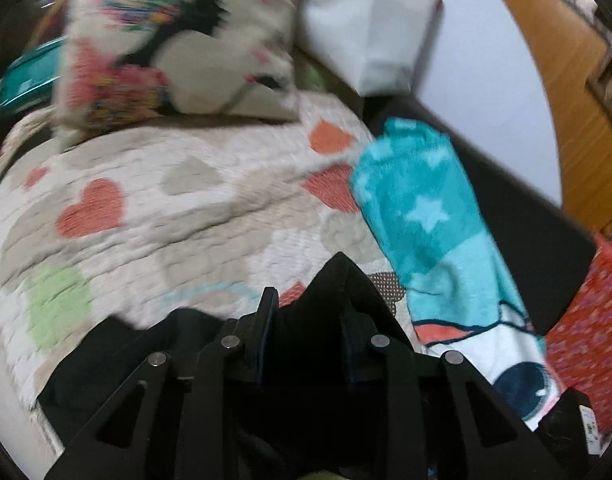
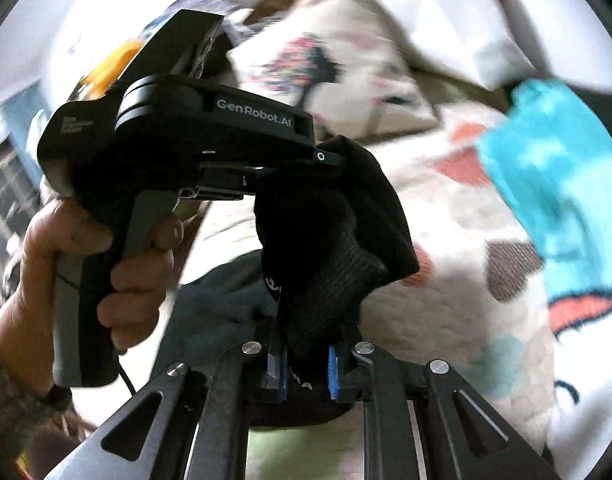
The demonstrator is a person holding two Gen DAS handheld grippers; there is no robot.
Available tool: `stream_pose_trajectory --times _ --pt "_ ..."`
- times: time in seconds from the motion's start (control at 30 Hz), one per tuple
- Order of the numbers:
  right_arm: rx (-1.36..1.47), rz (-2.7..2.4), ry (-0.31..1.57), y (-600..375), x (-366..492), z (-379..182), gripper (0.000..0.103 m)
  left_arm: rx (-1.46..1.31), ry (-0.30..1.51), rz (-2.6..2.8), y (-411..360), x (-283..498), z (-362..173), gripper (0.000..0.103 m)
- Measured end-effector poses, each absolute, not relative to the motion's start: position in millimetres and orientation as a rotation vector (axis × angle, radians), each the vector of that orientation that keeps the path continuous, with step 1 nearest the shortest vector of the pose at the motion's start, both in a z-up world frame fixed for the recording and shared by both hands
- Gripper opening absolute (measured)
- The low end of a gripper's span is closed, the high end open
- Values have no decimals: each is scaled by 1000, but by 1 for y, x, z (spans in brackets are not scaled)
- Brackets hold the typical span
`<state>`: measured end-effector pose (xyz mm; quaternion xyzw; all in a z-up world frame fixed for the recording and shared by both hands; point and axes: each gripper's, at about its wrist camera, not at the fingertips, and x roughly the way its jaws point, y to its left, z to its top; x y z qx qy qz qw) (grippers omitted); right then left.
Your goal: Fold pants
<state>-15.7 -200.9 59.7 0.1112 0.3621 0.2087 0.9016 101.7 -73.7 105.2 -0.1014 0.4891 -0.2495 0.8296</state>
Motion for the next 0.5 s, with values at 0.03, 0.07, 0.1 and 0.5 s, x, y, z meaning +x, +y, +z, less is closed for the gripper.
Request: stream_pose_trajectory --times 0.03,0.07,0.1,0.5 --pt "202 454 745 -191 -18 63 15 -242 1028 -522 -59 97 109 26" --pt "172 484 745 -179 -18 67 15 -269 1017 -509 -43 94 111 26" --pt "150 506 747 -169 -19 68 15 -301 1009 -488 -28 90 110 26" --pt "-199 691 775 -43 -36 38 16 -726 990 -319 116 47 36 29"
